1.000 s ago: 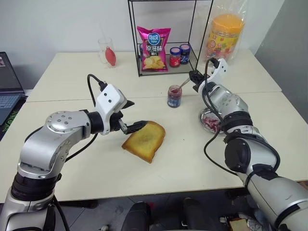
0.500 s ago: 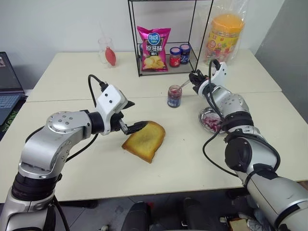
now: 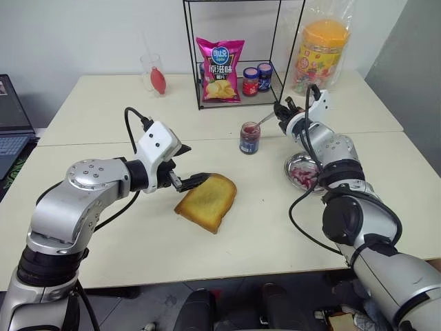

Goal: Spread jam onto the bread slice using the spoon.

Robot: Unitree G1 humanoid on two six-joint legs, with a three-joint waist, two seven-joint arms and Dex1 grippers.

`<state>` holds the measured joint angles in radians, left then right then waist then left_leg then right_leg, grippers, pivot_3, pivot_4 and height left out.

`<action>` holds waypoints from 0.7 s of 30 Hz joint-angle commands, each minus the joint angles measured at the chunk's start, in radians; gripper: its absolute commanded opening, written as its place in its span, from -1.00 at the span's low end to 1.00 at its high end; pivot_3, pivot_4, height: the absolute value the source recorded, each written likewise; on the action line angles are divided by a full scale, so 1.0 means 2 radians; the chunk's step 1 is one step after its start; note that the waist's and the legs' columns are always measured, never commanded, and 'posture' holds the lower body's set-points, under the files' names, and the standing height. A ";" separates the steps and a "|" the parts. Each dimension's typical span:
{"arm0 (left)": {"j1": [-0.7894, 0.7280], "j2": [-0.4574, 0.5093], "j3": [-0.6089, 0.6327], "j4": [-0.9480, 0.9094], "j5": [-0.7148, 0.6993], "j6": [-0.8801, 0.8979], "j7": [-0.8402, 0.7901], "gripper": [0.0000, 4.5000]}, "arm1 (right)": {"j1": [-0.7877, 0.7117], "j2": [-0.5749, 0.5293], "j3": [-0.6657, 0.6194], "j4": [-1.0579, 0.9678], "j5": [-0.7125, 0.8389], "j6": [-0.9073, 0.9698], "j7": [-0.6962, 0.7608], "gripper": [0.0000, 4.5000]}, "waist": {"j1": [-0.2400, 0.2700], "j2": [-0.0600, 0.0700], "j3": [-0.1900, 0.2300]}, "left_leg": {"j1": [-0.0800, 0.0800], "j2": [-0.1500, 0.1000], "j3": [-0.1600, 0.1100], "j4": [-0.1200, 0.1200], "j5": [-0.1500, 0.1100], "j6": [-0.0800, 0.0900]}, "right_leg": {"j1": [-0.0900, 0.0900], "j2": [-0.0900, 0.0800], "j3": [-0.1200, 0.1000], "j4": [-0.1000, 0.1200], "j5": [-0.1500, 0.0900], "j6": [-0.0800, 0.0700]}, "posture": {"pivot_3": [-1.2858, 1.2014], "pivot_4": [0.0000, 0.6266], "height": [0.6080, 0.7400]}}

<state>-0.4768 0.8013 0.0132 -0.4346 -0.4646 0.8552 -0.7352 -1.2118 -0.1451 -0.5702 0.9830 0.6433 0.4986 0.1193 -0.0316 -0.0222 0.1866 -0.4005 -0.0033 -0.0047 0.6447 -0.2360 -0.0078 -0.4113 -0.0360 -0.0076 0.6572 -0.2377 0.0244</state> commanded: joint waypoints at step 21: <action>-0.017 -0.019 0.015 0.005 -0.010 -0.010 0.012 1.00 | 0.001 -0.014 -0.025 -0.087 0.056 0.044 -0.021 -0.99 | 0.000 0.000 0.000 | 0.000 0.000 0.000 0.000 0.000 0.000 | 0.000 0.000 0.000 0.000 0.000 0.000 | 0.03 -0.52 1.00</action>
<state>-0.4911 0.7703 0.0093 -0.4190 -0.4760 0.8441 -0.7256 -1.2056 -0.1796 -0.6075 0.8928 0.7068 0.5508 0.0829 -0.0310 -0.0221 0.1867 -0.4008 -0.0032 -0.0051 0.6445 -0.2360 -0.0078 -0.4114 -0.0361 -0.0078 0.6569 -0.2377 0.0245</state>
